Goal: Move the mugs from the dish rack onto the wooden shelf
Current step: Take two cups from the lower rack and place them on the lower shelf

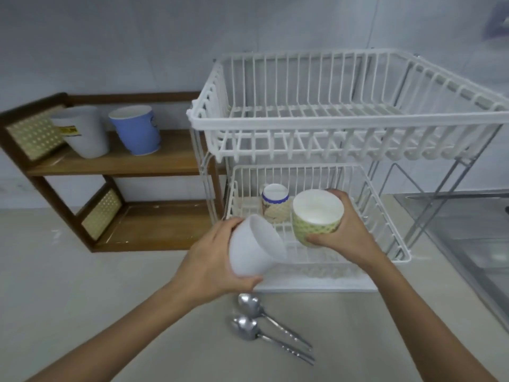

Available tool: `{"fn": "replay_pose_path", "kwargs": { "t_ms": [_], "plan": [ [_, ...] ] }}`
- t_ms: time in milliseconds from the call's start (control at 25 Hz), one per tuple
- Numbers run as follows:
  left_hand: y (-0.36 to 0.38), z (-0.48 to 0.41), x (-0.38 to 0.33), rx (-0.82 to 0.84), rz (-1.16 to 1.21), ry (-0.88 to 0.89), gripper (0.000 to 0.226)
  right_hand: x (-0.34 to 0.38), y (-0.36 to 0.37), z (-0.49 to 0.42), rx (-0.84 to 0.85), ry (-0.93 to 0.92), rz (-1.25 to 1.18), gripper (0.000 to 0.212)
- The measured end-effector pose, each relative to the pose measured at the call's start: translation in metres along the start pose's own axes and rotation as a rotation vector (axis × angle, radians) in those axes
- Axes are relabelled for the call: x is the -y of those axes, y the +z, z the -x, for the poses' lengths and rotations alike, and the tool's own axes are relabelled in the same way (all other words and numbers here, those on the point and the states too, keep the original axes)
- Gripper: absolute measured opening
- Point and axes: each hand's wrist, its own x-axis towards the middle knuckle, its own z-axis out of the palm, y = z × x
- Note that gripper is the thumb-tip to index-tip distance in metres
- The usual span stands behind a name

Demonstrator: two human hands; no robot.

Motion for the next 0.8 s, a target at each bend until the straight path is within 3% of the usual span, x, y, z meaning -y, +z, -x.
{"fn": "replay_pose_path", "kwargs": {
  "t_ms": [160, 240, 440, 640, 800],
  "plan": [
    [-0.031, 0.071, 0.041, 0.064, 0.495, -0.129, 0.085, 0.035, 0.034, 0.042, 0.168, -0.122, -0.141, 0.089],
    [-0.047, 0.092, 0.072, 0.010, 0.642, -0.220, 0.083, 0.047, 0.071, 0.059, 0.253, -0.130, -0.212, 0.089],
    [-0.072, 0.102, 0.164, -0.216, 0.452, -0.476, 0.078, 0.058, 0.183, 0.065, 0.390, -0.018, -0.237, 0.094],
    [-0.076, 0.076, 0.247, -0.331, 0.271, -0.684, 0.089, 0.050, 0.292, 0.016, 0.202, 0.201, -0.054, 0.084],
    [-0.075, 0.048, 0.283, -0.369, 0.246, -0.744, 0.092, 0.038, 0.347, -0.040, 0.099, 0.297, 0.060, 0.090]
  ]
}}
